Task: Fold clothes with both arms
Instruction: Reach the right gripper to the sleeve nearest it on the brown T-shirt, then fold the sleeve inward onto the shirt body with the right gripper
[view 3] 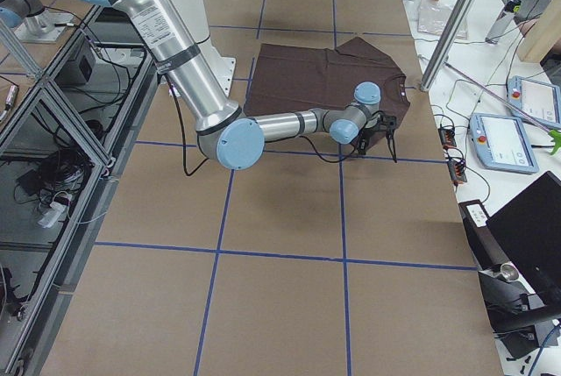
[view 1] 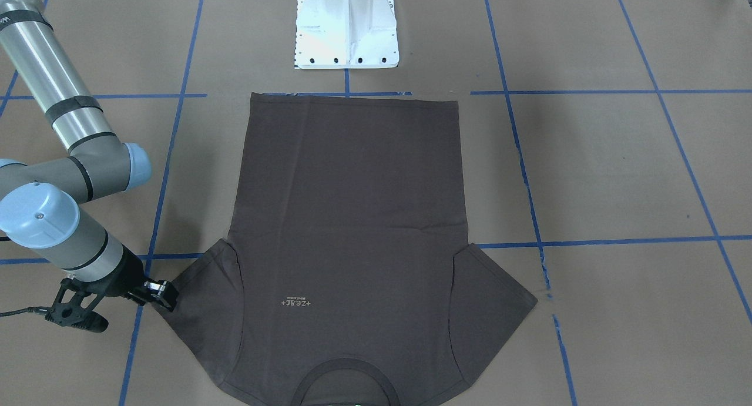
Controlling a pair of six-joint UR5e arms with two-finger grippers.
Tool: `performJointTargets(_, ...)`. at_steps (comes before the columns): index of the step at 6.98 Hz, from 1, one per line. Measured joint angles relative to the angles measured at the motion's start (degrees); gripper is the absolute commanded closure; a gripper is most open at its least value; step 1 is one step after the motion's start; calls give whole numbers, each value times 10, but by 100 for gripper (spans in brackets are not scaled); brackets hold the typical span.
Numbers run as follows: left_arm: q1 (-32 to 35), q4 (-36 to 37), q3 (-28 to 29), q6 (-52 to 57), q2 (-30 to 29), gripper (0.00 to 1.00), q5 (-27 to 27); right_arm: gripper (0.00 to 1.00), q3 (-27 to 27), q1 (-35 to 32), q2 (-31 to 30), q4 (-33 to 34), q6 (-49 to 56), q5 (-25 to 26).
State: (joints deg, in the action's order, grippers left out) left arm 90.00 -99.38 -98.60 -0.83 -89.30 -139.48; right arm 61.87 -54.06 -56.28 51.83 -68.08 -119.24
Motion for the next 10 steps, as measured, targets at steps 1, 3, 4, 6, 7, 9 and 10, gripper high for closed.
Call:
performJointTargets(1, 0, 0, 0, -1, 0, 0, 0, 86, 1, 0, -2, 0, -1, 0)
performJointTargets(3, 0, 1, 0, -1, 0, 0, -1, 100, 2, 0, -4, -1, -3, 0)
performJointTargets(4, 0, 1, 0, -1, 0, 0, -1, 100, 4, 0, -5, -1, -5, -1)
performJointTargets(6, 0, 1, 0, -1, 0, 0, -2, 100, 11, 1, 0, -1, -11, -1)
performJointTargets(7, 0, 0, -1, -1, 0, 0, -2, 100, 18, 4, 8, 0, -26, -2)
performJointTargets(9, 0, 0, -5, -1, 0, 0, -2, 100, 21, 34, 52, 8, -99, 25)
performJointTargets(10, 0, 0, -10, -1, 0, 0, -2, 100, 10, 58, 85, 20, -131, 60)
